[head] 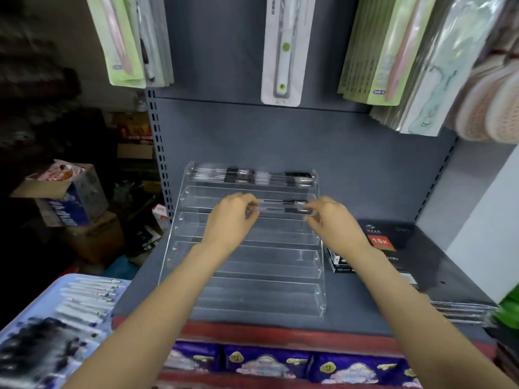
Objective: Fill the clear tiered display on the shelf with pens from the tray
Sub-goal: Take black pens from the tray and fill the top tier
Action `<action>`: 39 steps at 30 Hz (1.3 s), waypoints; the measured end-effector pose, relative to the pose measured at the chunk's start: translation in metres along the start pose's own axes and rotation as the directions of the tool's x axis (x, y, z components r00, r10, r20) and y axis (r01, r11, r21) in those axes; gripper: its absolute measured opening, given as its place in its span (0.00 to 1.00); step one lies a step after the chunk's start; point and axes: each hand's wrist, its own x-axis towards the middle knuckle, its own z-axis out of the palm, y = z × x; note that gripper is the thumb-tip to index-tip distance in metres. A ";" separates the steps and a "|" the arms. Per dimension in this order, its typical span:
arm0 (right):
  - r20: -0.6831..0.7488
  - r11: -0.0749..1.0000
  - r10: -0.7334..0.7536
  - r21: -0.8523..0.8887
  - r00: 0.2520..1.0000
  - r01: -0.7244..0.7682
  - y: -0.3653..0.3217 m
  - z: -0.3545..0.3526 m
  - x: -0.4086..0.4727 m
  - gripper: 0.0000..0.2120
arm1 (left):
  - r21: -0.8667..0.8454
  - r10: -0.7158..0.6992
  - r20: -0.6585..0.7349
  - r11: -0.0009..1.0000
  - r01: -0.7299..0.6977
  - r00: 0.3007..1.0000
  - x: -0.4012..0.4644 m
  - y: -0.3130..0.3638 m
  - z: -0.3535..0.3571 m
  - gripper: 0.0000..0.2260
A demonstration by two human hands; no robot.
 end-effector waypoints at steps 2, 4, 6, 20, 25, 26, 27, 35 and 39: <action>0.024 0.991 -0.047 0.130 0.999 0.043 -0.013 0.004 -0.011 0.14 | -0.031 -0.081 -0.027 0.996 0.080 0.996 -0.019 -0.004 -0.009 0.07; 0.060 0.973 -0.095 0.215 0.994 0.080 -0.031 0.011 -0.021 0.13 | -0.050 -0.169 -0.020 0.984 0.168 0.985 -0.041 -0.014 -0.020 0.07; 0.108 0.950 -0.136 0.296 0.985 0.099 -0.054 0.025 -0.032 0.12 | -0.032 -0.236 -0.006 0.971 0.236 0.972 -0.070 -0.029 -0.031 0.08; 0.441 0.877 -0.372 0.455 0.817 0.154 -0.314 0.223 -0.082 0.14 | 0.157 -0.547 0.068 0.832 0.533 0.834 -0.243 -0.265 -0.151 0.10; 0.562 0.939 -0.278 0.331 0.779 0.096 -0.383 0.303 -0.075 0.15 | 0.260 -0.525 0.272 0.847 0.464 0.806 -0.265 -0.367 -0.182 0.10; 0.580 0.953 -0.238 0.293 0.779 0.073 -0.390 0.316 -0.074 0.16 | 0.275 -0.517 0.308 0.852 0.446 0.798 -0.269 -0.381 -0.184 0.11; 0.594 0.966 -0.199 0.255 0.779 0.052 -0.395 0.329 -0.074 0.17 | 0.292 -0.506 0.344 0.858 0.422 0.791 -0.272 -0.393 -0.186 0.14; 0.660 0.998 -0.011 0.057 0.751 -0.035 -0.414 0.385 -0.064 0.13 | 0.323 -0.430 0.528 0.899 0.296 0.732 -0.282 -0.446 -0.186 0.20; 0.639 0.999 0.043 -0.012 0.768 -0.046 -0.415 0.392 -0.062 0.10 | 0.267 -0.414 0.517 0.910 0.319 0.749 -0.283 -0.458 -0.177 0.17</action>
